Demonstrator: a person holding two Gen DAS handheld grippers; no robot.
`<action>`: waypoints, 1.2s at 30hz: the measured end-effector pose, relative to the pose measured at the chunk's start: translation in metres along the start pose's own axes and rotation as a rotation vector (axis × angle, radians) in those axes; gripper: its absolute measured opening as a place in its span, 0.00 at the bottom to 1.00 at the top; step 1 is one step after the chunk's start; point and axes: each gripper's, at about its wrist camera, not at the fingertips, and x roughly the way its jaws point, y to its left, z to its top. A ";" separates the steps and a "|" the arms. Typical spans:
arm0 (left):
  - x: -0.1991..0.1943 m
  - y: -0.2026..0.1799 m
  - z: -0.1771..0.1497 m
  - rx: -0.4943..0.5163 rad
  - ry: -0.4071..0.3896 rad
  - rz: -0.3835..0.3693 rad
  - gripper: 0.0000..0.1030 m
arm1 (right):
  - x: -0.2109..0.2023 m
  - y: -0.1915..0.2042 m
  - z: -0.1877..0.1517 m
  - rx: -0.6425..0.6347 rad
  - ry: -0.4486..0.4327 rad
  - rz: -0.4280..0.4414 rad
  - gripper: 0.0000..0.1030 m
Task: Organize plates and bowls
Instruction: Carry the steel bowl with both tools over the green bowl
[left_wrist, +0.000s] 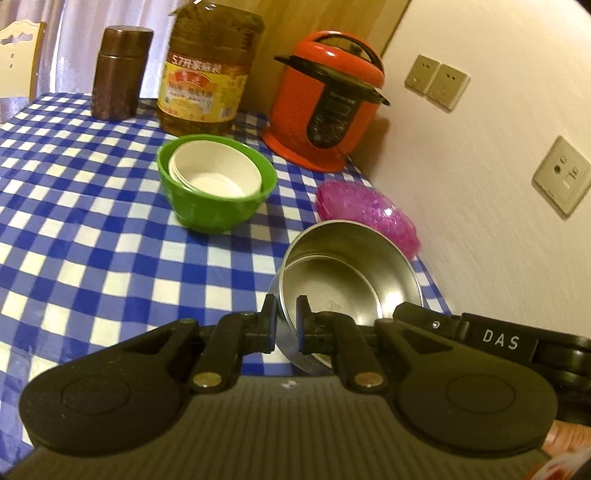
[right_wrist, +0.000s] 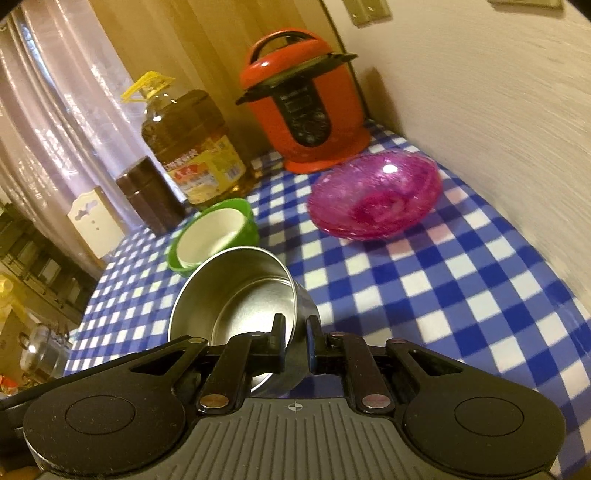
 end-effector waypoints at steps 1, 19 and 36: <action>-0.001 0.001 0.002 -0.003 -0.004 0.004 0.08 | 0.002 0.003 0.002 -0.005 -0.002 0.004 0.11; 0.011 0.028 0.063 -0.016 -0.079 0.024 0.09 | 0.043 0.041 0.053 -0.059 -0.041 0.076 0.10; 0.049 0.064 0.112 -0.056 -0.118 0.052 0.09 | 0.112 0.061 0.096 -0.088 -0.030 0.116 0.10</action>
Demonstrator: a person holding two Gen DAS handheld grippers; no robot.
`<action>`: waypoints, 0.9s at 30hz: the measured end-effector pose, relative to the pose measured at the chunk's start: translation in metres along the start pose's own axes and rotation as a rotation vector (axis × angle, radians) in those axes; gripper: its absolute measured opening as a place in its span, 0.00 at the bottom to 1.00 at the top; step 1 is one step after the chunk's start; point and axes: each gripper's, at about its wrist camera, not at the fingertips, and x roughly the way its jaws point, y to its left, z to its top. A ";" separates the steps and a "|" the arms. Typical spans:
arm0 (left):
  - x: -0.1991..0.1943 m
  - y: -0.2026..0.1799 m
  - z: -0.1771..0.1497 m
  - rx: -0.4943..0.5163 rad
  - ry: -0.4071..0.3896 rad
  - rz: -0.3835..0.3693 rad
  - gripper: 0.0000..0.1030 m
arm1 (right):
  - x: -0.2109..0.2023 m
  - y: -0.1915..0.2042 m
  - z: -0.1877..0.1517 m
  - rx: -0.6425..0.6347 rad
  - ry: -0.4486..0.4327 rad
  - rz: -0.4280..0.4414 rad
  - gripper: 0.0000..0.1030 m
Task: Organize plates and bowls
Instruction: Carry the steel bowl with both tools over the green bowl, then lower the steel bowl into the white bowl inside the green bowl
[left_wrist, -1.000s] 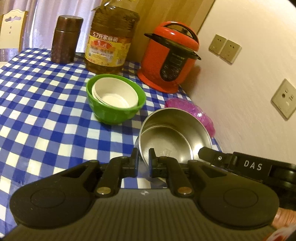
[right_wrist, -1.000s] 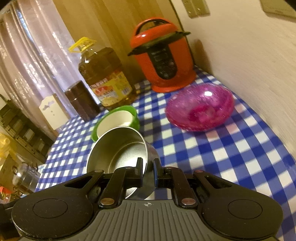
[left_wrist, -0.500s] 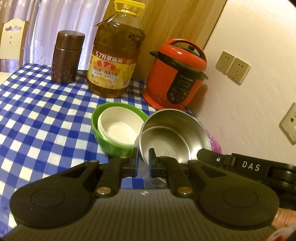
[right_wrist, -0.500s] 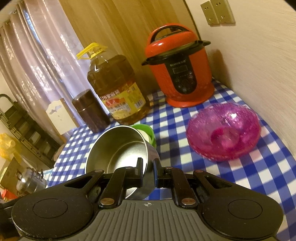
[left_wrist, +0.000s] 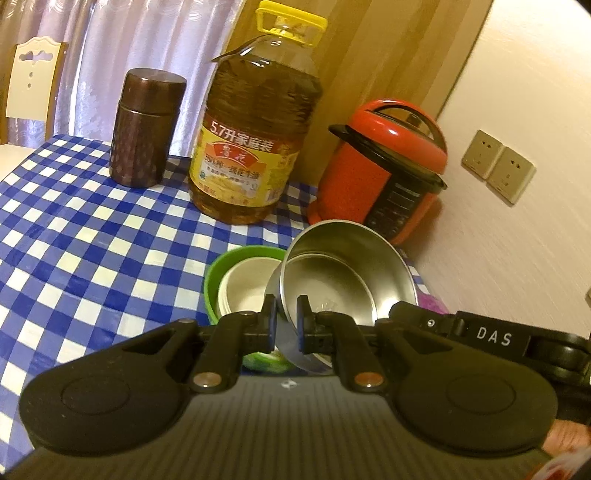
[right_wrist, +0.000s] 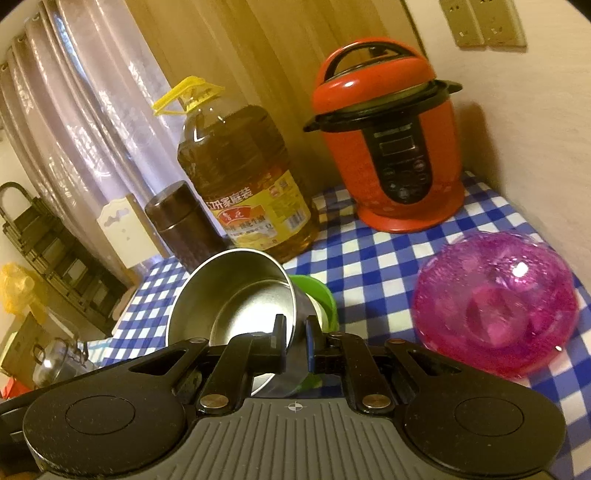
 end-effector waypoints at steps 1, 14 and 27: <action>0.003 0.001 0.002 0.001 -0.001 0.002 0.09 | 0.004 0.000 0.001 -0.001 0.002 0.001 0.10; 0.038 0.020 0.013 -0.041 0.019 0.016 0.09 | 0.052 -0.005 0.015 -0.001 0.036 -0.004 0.09; 0.053 0.029 0.006 -0.062 0.076 0.043 0.09 | 0.073 -0.011 0.011 0.005 0.102 -0.017 0.09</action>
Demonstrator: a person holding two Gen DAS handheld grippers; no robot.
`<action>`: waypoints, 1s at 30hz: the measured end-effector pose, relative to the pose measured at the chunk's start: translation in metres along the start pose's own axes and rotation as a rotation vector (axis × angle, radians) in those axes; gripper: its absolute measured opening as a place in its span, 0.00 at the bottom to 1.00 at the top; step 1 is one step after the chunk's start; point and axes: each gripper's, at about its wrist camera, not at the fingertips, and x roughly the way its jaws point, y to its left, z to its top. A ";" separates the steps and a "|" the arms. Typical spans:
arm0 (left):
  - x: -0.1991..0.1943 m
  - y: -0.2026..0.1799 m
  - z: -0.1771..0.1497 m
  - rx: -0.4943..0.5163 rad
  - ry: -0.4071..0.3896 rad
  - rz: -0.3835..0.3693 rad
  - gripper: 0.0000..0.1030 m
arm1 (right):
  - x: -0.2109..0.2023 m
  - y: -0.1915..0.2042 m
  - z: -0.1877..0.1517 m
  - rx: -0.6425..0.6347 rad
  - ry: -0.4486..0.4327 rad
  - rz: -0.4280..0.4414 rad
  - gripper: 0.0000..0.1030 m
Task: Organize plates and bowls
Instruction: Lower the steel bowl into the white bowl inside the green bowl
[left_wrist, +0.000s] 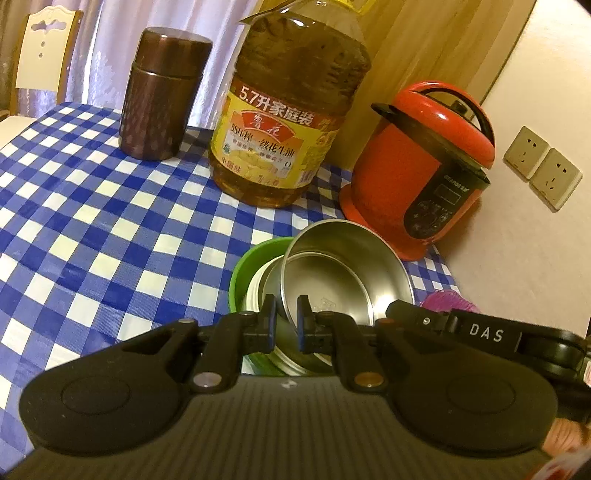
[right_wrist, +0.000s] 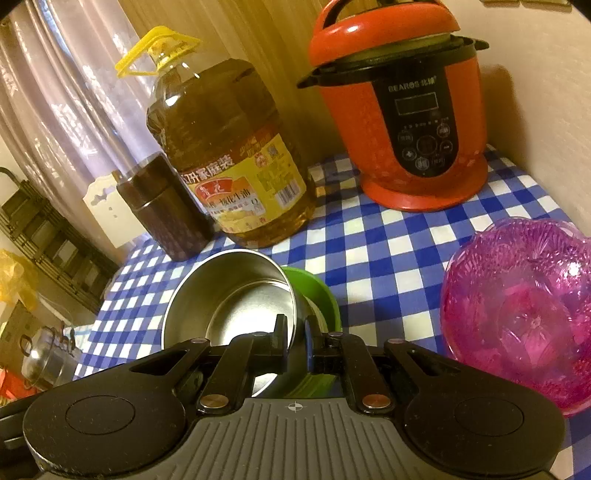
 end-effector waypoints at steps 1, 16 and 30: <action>0.000 0.000 0.000 -0.001 0.002 0.002 0.09 | 0.001 0.000 0.000 0.000 0.004 -0.002 0.09; 0.006 0.005 0.001 -0.037 0.029 -0.002 0.09 | 0.015 -0.002 -0.001 0.001 0.028 -0.027 0.09; 0.011 0.005 0.003 -0.055 0.039 -0.003 0.11 | 0.022 -0.004 -0.002 0.005 0.043 -0.038 0.09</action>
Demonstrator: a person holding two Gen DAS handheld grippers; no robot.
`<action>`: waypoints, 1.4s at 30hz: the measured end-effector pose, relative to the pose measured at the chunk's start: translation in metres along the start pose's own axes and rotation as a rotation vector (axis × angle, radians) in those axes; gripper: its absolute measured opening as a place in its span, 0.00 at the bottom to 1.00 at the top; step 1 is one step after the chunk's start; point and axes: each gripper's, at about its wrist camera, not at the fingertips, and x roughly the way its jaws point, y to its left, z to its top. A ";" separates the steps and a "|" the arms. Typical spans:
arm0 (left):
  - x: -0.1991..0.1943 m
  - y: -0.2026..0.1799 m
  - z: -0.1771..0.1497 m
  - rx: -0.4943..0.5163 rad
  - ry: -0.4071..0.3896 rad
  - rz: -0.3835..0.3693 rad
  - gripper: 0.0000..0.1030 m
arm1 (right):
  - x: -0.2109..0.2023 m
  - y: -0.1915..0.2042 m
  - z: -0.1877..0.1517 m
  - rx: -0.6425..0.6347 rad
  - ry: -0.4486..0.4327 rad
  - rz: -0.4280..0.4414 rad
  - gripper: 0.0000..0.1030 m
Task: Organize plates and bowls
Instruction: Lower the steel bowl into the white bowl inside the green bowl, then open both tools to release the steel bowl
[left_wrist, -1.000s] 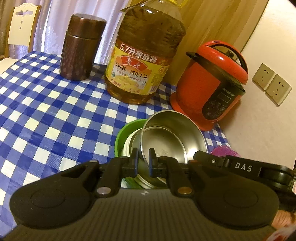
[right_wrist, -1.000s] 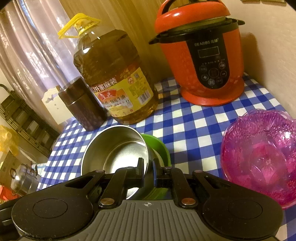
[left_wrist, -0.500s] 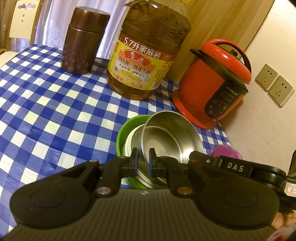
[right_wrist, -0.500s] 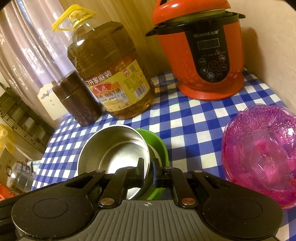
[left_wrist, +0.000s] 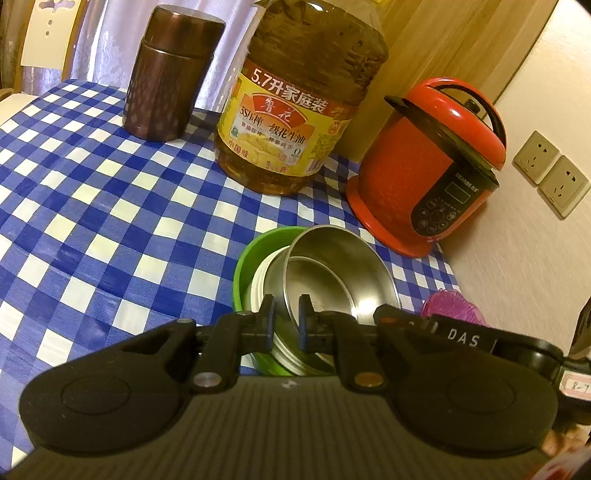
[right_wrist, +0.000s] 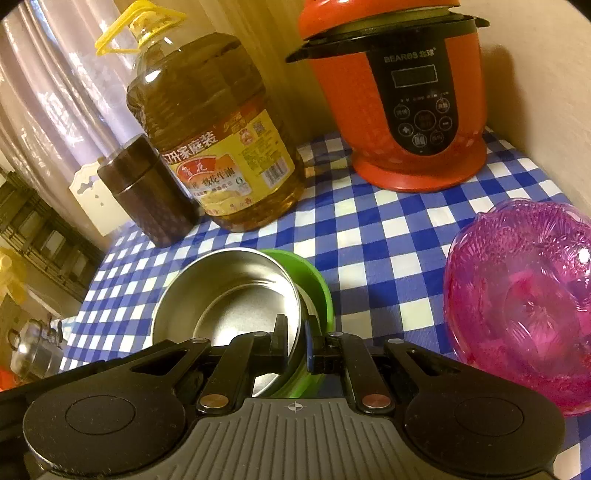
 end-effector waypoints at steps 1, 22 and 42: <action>0.000 0.000 0.000 -0.001 0.000 0.000 0.11 | 0.000 0.000 0.000 -0.001 -0.004 -0.001 0.09; -0.003 0.009 0.005 0.012 -0.095 0.030 0.36 | -0.011 -0.013 0.005 0.031 -0.104 -0.002 0.59; 0.016 0.023 -0.001 -0.050 -0.021 0.015 0.34 | 0.010 -0.028 -0.006 0.077 0.011 0.034 0.43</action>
